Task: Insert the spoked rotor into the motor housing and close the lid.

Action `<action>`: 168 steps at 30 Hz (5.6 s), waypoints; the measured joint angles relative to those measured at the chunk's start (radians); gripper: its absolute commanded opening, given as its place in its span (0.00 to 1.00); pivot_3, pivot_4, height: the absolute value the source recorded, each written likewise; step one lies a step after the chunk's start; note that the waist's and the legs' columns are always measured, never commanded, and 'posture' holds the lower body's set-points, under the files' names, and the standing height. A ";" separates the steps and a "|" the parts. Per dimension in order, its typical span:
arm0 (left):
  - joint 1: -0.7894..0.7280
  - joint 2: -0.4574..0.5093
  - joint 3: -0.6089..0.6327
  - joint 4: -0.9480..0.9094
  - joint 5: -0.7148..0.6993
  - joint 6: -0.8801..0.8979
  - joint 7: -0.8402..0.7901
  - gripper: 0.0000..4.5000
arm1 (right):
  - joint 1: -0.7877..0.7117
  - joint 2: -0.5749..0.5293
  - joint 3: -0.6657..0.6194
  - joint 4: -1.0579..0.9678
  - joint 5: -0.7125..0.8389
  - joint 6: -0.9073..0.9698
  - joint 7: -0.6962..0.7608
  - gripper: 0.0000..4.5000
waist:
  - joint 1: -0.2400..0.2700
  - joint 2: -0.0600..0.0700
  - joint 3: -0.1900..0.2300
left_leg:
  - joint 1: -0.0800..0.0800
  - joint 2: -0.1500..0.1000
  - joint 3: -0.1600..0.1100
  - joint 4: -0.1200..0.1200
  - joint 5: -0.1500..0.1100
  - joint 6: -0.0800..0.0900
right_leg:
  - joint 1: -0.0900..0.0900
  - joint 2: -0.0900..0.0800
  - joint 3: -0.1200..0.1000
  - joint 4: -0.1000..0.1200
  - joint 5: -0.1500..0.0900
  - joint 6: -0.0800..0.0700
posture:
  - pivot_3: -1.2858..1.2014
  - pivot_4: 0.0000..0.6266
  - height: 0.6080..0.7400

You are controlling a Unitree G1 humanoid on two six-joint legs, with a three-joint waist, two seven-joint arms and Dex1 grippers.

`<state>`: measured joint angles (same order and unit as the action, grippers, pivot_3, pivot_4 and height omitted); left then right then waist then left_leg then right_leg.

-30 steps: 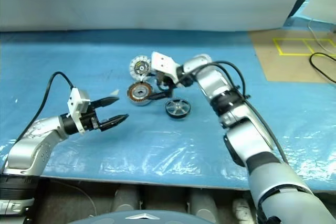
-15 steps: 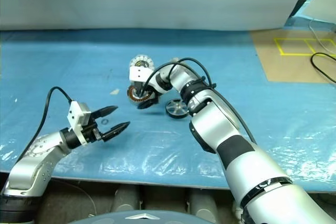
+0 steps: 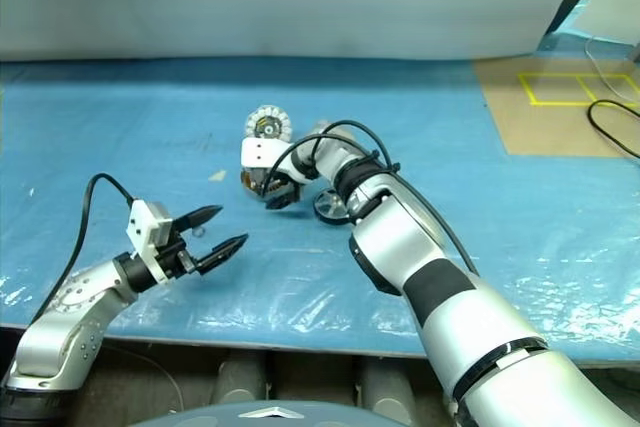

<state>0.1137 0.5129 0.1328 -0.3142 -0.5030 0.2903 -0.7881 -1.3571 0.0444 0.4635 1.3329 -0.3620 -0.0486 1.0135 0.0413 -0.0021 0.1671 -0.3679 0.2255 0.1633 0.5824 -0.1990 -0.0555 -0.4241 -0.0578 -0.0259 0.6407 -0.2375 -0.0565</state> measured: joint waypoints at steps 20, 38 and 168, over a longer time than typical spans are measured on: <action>-0.009 -0.040 -0.036 0.000 0.020 -0.011 0.029 1.00 | -0.011 0.018 0.057 -0.006 -0.120 -0.039 -0.035 0.46 | 0.000 0.000 0.000 | 0.002 0.000 0.001 0.001 0.000 0.000 | 0.001 0.000 0.001 0.000 0.000 0.000 | 0.52 0.24 1.00; -0.049 0.032 -0.005 0.035 -0.001 -0.003 -0.041 1.00 | 0.380 -0.223 0.124 -0.895 -0.025 0.203 0.526 0.46 | -0.002 -0.002 -0.001 | 0.003 0.000 0.001 -0.001 0.002 0.004 | 0.001 0.001 0.001 0.001 0.000 0.000 | 0.52 0.24 1.00; -0.161 0.037 0.042 0.559 0.153 -0.175 -0.141 0.15 | 1.018 -0.570 -0.406 -1.585 0.817 0.839 -0.092 0.72 | 0.027 0.002 -0.004 | 0.022 -0.004 0.008 -0.018 -0.001 -0.003 | 0.017 0.000 0.009 -0.020 -0.001 0.003 | 0.52 0.24 1.00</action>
<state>-0.0469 0.5503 0.1744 0.2447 -0.3504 0.1153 -0.9290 -0.3393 -0.5257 0.0572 -0.2520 0.4547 0.7904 0.9211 0.0687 0.0000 0.1627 -0.3458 0.2214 0.1709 0.5642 -0.2000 -0.0583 -0.4067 -0.0573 -0.0164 0.6209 -0.2384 -0.0534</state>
